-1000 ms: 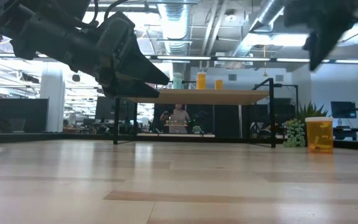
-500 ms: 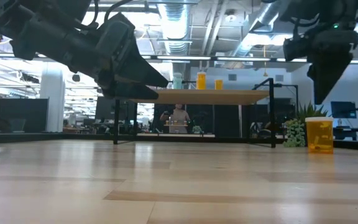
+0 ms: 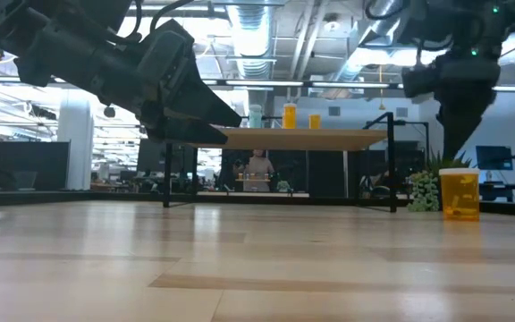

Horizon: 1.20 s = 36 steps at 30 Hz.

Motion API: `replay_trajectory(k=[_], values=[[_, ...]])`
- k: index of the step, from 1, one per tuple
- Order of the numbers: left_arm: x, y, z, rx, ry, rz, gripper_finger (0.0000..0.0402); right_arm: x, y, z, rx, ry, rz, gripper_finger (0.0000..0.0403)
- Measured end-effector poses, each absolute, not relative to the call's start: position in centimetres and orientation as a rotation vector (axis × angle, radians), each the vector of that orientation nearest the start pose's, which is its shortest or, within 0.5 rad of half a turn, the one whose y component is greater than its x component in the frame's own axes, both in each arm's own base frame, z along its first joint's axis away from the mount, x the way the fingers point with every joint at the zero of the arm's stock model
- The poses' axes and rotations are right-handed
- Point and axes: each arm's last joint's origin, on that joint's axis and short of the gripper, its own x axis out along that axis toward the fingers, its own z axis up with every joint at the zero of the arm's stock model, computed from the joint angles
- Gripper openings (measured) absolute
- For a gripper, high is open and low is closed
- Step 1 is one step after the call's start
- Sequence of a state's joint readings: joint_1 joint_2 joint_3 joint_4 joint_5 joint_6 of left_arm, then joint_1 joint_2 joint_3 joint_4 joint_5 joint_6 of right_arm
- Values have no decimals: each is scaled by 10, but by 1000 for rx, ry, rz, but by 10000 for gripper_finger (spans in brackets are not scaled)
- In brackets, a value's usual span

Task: Pick and place medicine bottles onto shelf by color
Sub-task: Put the top large orange pill bottle on the shelf

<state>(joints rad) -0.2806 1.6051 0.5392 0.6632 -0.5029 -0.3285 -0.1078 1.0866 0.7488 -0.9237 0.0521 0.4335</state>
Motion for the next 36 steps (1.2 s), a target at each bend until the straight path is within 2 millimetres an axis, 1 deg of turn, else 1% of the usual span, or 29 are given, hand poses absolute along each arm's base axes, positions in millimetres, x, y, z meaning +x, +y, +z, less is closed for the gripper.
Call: replay_trajectory(k=[5,9,14,18,21,36], values=[[278,-66,145,-172,336,269,344,171,-20,201,409,1245,-395,352],[278,-66,145,-172,336,269,344,171,-19,192,413,1232,-381,348],[278,-66,145,-172,336,269,344,171,-19,185,412,1218,-377,348],[278,-66,145,-172,336,269,344,171,-19,185,411,1213,-377,343],[278,-66,145,-172,337,269,344,172,-19,185,410,1206,-377,328],[278,-66,145,-171,338,269,344,172,-19,185,407,1204,-376,224]])
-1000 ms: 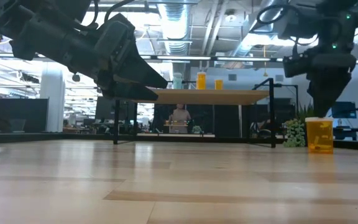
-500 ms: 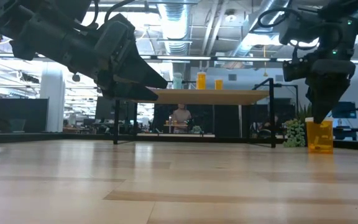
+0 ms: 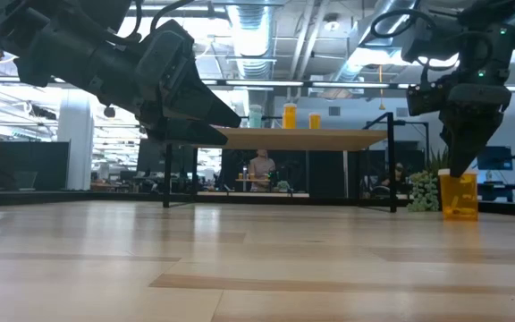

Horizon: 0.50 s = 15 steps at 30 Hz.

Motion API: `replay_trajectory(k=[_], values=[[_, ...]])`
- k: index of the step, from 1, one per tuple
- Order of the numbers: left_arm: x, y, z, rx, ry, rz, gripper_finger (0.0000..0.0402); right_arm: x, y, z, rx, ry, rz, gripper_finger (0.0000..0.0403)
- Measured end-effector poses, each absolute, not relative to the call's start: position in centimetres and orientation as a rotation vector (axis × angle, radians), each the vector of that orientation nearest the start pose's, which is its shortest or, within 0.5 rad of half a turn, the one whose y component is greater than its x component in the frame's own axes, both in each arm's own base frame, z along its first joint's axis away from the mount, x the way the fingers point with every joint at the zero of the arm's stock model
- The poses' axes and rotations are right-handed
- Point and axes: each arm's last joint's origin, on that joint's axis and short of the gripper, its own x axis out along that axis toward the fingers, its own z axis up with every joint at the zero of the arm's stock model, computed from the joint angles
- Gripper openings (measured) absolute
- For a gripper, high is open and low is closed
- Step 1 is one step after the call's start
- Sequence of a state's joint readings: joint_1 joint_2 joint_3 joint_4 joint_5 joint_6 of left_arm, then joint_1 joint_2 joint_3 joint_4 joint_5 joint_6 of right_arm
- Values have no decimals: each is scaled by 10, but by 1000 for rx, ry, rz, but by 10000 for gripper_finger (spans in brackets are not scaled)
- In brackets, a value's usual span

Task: Pick and place medicine bottles onto shelf by color
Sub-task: Put the top large orange pill bottle on the shelf

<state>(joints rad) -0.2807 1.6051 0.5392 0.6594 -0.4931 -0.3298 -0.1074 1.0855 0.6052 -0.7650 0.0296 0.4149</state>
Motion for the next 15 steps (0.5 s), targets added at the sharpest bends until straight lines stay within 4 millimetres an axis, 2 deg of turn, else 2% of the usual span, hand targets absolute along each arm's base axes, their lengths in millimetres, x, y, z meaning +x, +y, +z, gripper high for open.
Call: replay_trajectory(k=[3,7,15], values=[[278,-66,145,-171,338,269,344,172,-19,186,407,1203,-375,212],[278,-66,145,-171,338,269,344,172,-19,189,407,1213,-373,218],[278,-66,145,-171,338,269,344,183,-20,216,397,1144,-345,227]])
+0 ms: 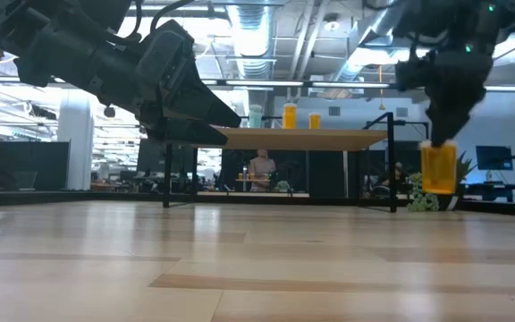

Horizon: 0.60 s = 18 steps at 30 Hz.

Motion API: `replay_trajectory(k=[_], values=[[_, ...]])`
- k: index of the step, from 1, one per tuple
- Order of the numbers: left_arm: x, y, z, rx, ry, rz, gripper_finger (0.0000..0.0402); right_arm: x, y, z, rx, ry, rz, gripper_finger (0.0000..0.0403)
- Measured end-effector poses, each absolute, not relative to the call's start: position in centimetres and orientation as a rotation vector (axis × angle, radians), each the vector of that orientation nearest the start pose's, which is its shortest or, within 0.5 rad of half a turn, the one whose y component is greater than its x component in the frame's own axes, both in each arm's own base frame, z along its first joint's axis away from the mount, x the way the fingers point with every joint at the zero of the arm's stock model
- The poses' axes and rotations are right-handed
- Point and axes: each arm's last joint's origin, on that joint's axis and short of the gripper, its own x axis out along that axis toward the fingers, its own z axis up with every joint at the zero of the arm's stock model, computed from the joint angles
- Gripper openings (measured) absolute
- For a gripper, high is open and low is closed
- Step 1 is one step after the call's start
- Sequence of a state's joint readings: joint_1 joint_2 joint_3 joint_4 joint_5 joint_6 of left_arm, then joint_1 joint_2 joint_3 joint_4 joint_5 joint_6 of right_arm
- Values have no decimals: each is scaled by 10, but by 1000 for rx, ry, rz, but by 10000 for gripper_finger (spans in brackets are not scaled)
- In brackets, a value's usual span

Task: Pick and place medicine bottles onto shelf by color
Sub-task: Put the top large orange pill bottle on the shelf

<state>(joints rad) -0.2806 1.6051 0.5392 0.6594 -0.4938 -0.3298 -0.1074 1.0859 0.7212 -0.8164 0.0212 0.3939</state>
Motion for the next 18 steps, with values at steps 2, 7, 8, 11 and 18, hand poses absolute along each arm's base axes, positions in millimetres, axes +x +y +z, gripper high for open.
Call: replay_trajectory(k=[2,7,8,11,18], values=[[278,-66,145,-171,337,269,344,185,-20,227,399,1132,-328,223],[278,-66,145,-171,337,269,344,194,-19,261,427,1050,-255,224],[278,-66,145,-171,337,270,344,196,-19,269,422,1030,-242,226],[278,-66,145,-171,337,270,344,199,-20,295,392,958,-215,228],[278,-66,145,-172,337,270,344,203,-38,346,329,800,-228,225]])
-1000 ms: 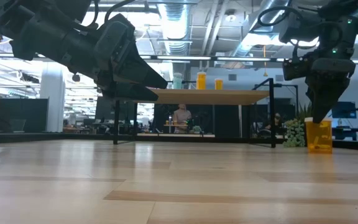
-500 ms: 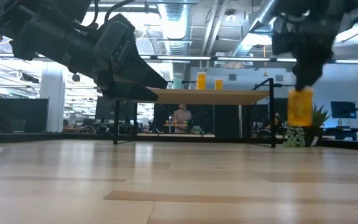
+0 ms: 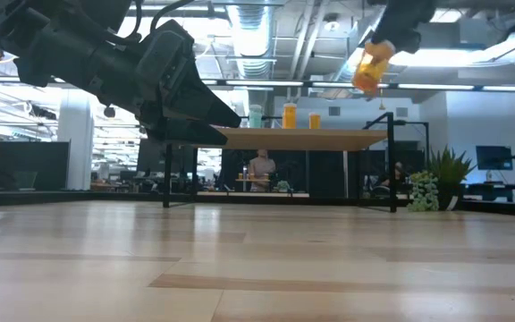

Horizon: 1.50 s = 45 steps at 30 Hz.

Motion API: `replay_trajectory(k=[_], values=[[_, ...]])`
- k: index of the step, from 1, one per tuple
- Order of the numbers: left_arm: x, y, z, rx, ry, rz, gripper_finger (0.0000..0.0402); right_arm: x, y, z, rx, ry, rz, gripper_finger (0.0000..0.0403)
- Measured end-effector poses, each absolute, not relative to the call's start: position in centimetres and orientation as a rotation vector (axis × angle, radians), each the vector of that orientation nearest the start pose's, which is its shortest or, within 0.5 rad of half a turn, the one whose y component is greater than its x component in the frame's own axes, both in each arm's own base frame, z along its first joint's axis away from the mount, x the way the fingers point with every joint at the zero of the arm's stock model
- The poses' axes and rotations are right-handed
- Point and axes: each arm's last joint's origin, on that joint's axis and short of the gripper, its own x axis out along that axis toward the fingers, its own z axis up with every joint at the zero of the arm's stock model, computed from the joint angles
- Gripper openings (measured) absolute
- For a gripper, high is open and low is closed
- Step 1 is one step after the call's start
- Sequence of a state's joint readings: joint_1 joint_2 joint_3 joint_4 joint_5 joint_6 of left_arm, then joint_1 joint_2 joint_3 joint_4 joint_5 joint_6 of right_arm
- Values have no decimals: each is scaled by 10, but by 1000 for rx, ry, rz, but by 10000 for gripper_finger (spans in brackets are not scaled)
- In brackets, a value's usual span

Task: Pick and place medicine bottles onto shelf by color
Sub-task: Put the top large orange pill bottle on the shelf

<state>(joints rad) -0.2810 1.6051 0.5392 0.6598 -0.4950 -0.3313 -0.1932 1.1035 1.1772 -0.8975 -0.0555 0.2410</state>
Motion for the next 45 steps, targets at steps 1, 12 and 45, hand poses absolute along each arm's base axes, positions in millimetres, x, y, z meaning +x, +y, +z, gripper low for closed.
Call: replay_trajectory(k=[1,12,45], values=[[278,-66,145,-172,337,270,344,204,-42,351,321,796,-240,225],[278,-66,145,-173,336,270,344,236,-104,358,291,902,-342,228],[278,-65,144,-168,348,273,344,243,-240,337,409,1072,-539,228]])
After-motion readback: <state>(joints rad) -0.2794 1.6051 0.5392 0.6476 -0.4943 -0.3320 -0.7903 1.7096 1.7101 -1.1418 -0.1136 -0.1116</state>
